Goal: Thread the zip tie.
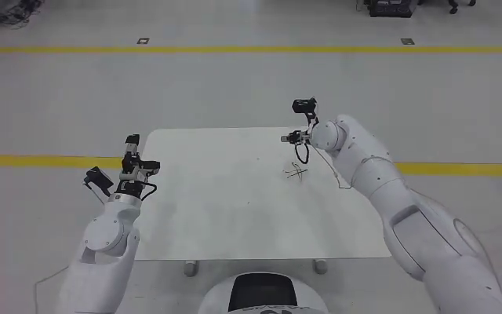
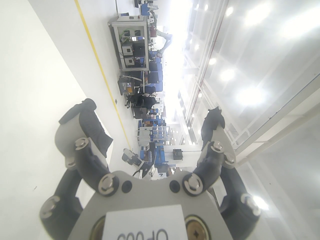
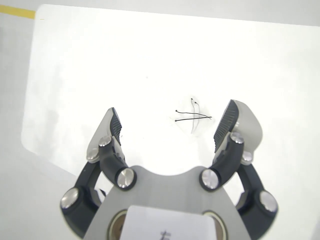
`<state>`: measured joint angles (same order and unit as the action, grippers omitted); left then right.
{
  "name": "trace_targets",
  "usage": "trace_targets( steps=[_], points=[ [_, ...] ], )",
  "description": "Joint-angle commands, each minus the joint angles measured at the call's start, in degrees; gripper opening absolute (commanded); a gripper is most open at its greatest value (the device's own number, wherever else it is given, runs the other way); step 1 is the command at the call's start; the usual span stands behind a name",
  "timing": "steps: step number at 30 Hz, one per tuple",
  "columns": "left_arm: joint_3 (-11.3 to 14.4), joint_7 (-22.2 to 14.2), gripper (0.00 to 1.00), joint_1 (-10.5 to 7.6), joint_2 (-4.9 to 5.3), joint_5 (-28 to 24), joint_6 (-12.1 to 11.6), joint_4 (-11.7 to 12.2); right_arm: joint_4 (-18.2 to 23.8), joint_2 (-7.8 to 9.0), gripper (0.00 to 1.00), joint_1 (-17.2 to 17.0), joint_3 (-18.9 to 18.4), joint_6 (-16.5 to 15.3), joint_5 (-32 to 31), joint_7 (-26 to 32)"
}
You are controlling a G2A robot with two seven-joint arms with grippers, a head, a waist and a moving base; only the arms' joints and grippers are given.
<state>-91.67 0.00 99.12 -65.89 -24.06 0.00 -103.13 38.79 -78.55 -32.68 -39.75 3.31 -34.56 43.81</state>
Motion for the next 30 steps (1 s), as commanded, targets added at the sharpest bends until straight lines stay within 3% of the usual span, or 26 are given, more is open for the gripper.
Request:
trace_targets(
  steps=[1,7,13,22,30],
  points=[
    [0.0,0.0,1.0,0.0,0.0,0.0,0.0,0.0,0.2,-0.22,1.0,0.9,0.5,0.2,-1.4,2.1],
    [0.0,0.0,1.0,0.0,0.0,0.0,0.0,0.0,-2.6,-2.21,1.0,3.3,3.5,0.6,-4.5,6.8],
    [0.0,0.0,1.0,0.0,0.0,0.0,0.0,0.0,-10.0,-5.85,1.0,4.5,6.5,0.2,-4.7,7.0],
    [0.0,0.0,1.0,0.0,0.0,0.0,0.0,0.0,-20.2,-10.6,1.0,4.0,7.9,-2.9,-1.8,5.7],
    [0.0,0.0,1.0,0.0,0.0,0.0,0.0,0.0,-21.7,-11.36,1.0,4.0,8.3,-3.4,-2.3,5.0]
  ],
)
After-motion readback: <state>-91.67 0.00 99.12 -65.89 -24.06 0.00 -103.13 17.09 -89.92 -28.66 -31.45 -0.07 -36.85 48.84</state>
